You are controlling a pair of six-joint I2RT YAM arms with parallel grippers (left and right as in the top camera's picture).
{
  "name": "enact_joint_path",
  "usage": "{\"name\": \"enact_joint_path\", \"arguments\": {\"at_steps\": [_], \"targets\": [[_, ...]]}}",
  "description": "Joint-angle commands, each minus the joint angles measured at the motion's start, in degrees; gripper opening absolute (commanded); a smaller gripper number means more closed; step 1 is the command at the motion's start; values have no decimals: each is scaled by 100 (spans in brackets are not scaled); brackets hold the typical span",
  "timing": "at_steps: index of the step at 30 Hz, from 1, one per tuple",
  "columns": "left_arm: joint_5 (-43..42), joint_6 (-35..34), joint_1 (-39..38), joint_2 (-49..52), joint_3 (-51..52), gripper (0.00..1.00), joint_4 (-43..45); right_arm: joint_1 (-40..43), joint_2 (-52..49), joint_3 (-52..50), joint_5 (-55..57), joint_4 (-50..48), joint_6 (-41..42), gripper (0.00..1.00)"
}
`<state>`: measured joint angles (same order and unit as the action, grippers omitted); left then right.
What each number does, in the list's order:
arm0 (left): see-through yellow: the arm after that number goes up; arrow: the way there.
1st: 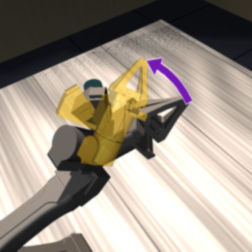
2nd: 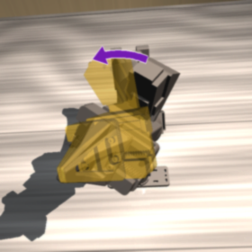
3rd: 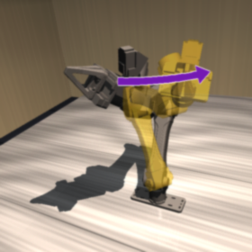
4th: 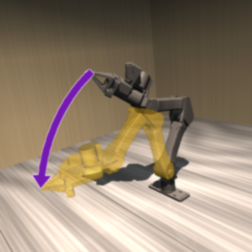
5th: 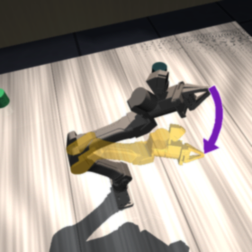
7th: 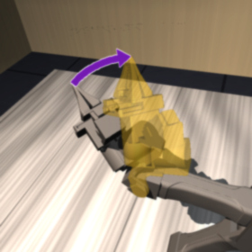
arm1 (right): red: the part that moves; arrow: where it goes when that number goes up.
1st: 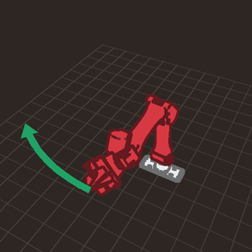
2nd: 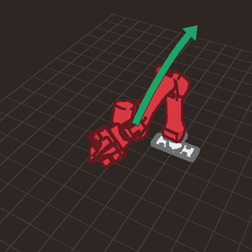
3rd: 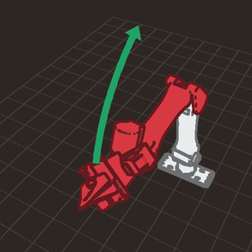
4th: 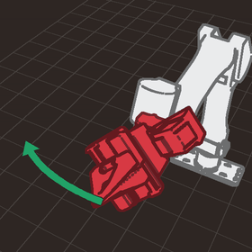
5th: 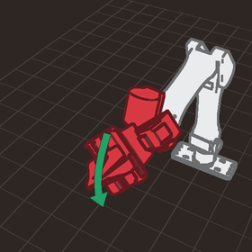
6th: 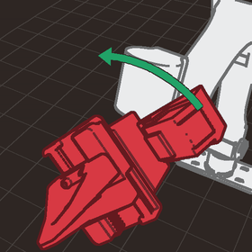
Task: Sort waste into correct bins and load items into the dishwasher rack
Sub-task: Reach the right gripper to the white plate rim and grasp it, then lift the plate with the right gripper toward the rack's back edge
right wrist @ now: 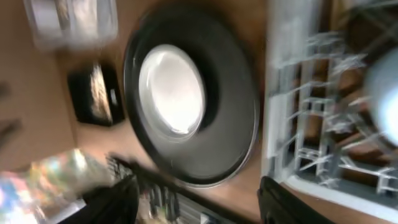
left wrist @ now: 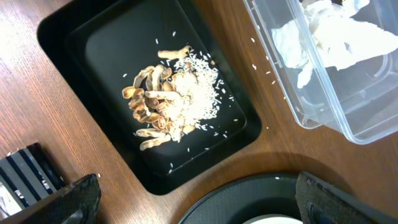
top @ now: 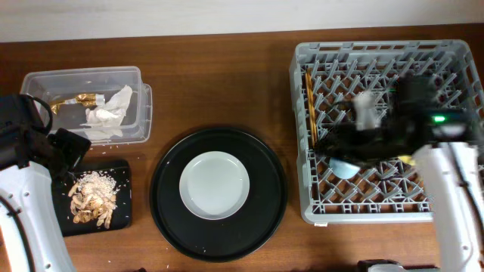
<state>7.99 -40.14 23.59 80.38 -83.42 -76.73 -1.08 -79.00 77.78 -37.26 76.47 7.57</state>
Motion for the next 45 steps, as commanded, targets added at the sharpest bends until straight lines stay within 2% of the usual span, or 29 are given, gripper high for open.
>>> {"name": "enact_joint_path", "arguments": {"at_steps": [1,3,4,8,10,13,16,21,31,35,36,37,41,45], "targets": [[63,-15,26,28,35,99,11,-1414,85,44,1652,-155,927,61],[63,-15,26,31,35,99,13,-2312,85,44,2750,-415,1635,62],[63,-15,26,28,35,99,11,-2780,85,44,3003,-710,1714,83],[63,-15,26,31,35,99,11,-3543,-42,22,2918,-1709,1915,83],[63,-15,26,28,35,100,11,-3832,-431,-28,3003,-1941,2011,83],[63,-15,24,28,35,99,11,-4186,-1329,-173,3650,-2140,2669,80],[63,-15,22,31,35,99,11,-4371,-2350,-173,3670,-2562,2872,80],[63,-15,20,31,35,99,11,-4345,-2990,-173,3689,-2601,2892,79],[63,-15,20,31,35,99,11,-4360,-3560,-188,3633,-2765,3077,38],[63,-15,20,31,35,99,9,-4358,-3578,-192,3578,-2745,3091,19],[63,-15,20,31,35,99,11,-4358,-3576,-192,3574,-2710,3088,9],[63,-15,20,31,35,99,4,-4347,-3563,-181,3534,-2649,3091,4],[63,-15,20,31,35,99,7,-4175,-3270,142,3543,-2317,3084,4],[63,-15,20,31,35,99,7,-3595,-2280,789,4371,-1587,3018,4]]}}
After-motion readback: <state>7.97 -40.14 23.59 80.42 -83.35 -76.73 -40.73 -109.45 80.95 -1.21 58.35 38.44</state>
